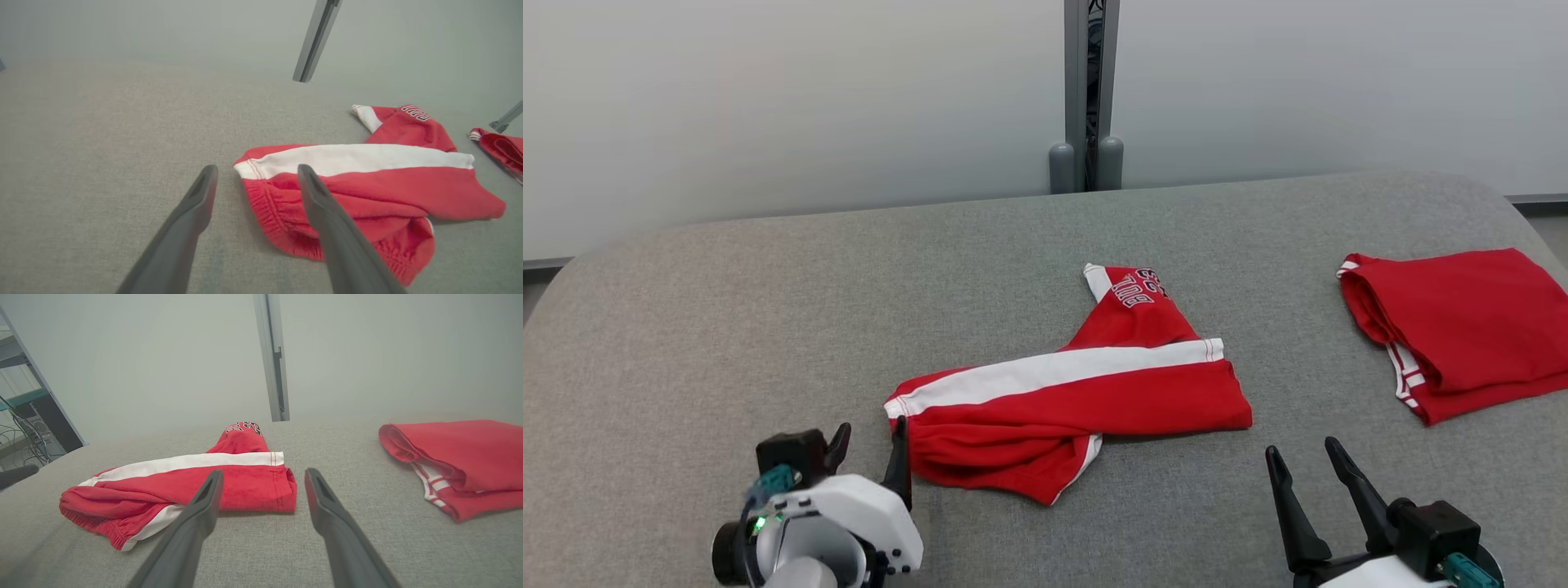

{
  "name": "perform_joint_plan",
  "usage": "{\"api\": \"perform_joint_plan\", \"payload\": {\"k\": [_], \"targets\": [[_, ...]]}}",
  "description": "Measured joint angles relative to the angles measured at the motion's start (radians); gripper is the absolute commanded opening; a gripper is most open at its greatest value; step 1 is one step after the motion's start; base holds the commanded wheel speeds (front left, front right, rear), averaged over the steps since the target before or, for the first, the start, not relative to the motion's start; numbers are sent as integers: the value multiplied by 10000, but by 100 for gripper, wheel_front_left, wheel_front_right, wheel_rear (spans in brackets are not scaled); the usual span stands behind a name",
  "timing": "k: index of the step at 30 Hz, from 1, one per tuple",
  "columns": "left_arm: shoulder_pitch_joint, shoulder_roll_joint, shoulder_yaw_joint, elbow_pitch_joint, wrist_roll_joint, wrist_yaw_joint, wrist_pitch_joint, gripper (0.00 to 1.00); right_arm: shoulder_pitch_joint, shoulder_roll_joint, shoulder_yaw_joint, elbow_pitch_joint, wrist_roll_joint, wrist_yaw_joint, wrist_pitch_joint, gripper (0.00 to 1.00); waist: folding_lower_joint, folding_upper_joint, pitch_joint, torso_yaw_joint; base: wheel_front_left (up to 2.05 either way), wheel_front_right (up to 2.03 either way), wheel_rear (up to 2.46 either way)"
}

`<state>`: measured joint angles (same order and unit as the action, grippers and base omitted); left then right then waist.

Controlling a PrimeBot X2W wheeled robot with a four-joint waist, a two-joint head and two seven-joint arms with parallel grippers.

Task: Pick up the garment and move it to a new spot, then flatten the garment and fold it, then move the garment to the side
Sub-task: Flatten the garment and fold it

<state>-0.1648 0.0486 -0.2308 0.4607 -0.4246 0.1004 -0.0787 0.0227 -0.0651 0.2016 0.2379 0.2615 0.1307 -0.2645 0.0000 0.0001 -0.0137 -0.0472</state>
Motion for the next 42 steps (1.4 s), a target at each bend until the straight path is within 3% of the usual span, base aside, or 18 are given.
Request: {"api": "perform_joint_plan", "payload": {"k": [3, 9, 20, 21, 22, 23, 25, 27, 29, 31, 32, 34, 36, 37, 40, 42], "targets": [[-733, 46, -21, 629, -245, -104, 1296, 100, -113, -46, 46, 10, 4, 0, 0, 100, 0, 0, 168, -50, 0, 0, 0], [-2067, 550, -59, 1283, -247, -31, 2757, 100, -295, -79, 54, 8, 4, 0, 0, 100, 0, -1, 566, -180, 0, 0, 0], [-3024, 399, -360, 2426, -270, -31, 3396, 100, -609, -86, 90, -4, 4, 0, 0, 100, 0, -1, 1182, -393, 0, 0, 0], [-3082, 374, -430, 2508, -268, -38, 3427, 86, -644, -94, 94, -4, 4, 0, 0, 100, 0, 0, 1219, -394, 0, 0, 0], [-3140, 360, -468, 2569, -270, -46, 3438, 86, -688, -102, 88, -10, 4, 0, 0, 100, 0, 0, 1253, -394, 0, 0, 0], [-3167, 353, -514, 2606, -268, -73, 3455, 68, -729, -109, 86, -12, 4, 0, 0, 100, 0, 0, 1281, -392, 0, 0, 0], [-3176, 347, -654, 2692, -221, -81, 3524, 49, -761, -113, 86, -17, 4, 0, 0, 100, 0, 0, 1331, -390, 0, 0, 0], [-3204, 345, -713, 2754, -190, -81, 3557, 61, -771, -111, 86, -21, 2, 0, 0, 100, 0, 0, 1370, -384, 0, 0, 0], [-3247, 349, -767, 2872, -171, -77, 3662, 50, -806, -109, 88, -21, 0, 0, 0, 100, 0, 0, 1406, -379, 0, 0, 0], [-3266, 360, -861, 2964, -140, -79, 3766, 49, -838, -105, 98, -21, 0, 0, 0, 100, 0, -1, 1436, -375, 0, 0, 0], [-3266, 355, -905, 2980, -134, -75, 3770, 53, -849, -109, 94, -19, 0, 0, 0, 100, 0, -1, 1448, -369, 0, 0, 0], [-3286, 372, -991, 2987, -13, -25, 3760, 71, -851, -109, 81, -19, 0, 0, 0, 100, 0, 0, 1473, -349, 0, 0, 0], [-3291, 391, -1020, 2964, -4, 44, 3710, 76, -855, -111, 81, -19, 2, 0, 0, 100, 0, 0, 1488, -331, 0, 0, 0], [-3291, 399, -1055, 2940, 44, 67, 3687, 84, -857, -115, 81, -17, 2, 0, 0, 100, 0, 0, 1497, -319, 0, 0, 0], [-3247, 403, -1141, 2805, 111, 167, 3645, 92, -900, -123, 69, -12, 4, 0, 0, 100, 0, 0, 1519, -274, 0, 0, 0], [-3123, 391, -1191, 2738, 96, 167, 3655, 86, -925, -121, 63, -6, 4, 0, 0, 100, 0, 0, 1508, -248, 0, 0, 0]]}}
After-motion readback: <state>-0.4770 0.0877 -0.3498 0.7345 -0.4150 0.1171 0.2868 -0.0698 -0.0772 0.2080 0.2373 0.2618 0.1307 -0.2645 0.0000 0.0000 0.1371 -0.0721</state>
